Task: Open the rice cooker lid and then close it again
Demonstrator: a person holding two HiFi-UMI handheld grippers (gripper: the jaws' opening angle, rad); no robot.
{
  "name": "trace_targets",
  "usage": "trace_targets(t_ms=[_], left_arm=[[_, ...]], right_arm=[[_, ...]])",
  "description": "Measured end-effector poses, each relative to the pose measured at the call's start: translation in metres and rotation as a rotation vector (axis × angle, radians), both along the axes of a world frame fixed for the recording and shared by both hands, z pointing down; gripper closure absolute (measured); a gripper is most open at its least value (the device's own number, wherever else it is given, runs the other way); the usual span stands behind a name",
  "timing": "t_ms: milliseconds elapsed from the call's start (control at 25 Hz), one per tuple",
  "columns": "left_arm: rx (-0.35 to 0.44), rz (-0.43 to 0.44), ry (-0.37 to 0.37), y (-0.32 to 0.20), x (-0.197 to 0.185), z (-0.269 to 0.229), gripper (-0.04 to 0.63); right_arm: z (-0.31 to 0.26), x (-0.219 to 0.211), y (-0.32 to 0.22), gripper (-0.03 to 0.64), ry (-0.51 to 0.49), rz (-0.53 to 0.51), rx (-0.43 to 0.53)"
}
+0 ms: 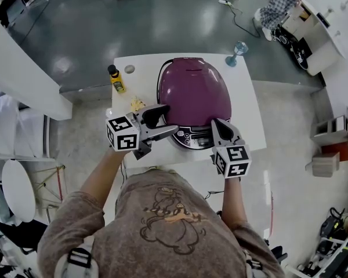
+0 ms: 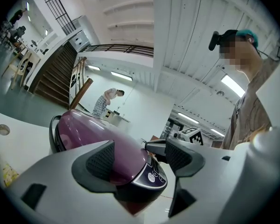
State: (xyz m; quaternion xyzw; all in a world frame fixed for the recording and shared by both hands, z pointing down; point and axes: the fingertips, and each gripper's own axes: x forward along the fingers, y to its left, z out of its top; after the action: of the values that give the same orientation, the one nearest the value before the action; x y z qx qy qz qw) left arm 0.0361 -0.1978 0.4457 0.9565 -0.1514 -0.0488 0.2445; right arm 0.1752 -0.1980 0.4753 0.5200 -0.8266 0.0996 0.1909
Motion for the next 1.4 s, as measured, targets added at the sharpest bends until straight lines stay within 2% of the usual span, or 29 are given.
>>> trace_targets(t_ms=[600, 1160, 1400], left_arm=[[0.007, 0.001, -0.026, -0.001, 0.0008, 0.003, 0.238], [-0.003, -0.004, -0.029, -0.0013, 0.0015, 0.0052, 0.239], [-0.013, -0.027, -0.028, -0.0033, 0.0008, 0.0061, 0.244]], right_arm=[[0.0037, -0.0018, -0.0007, 0.612, 0.056, -0.025, -0.028], [0.0072, -0.0006, -0.0006, 0.615, 0.048, -0.031, -0.079], [0.0075, -0.0044, -0.0008, 0.615, 0.132, -0.063, -0.073]])
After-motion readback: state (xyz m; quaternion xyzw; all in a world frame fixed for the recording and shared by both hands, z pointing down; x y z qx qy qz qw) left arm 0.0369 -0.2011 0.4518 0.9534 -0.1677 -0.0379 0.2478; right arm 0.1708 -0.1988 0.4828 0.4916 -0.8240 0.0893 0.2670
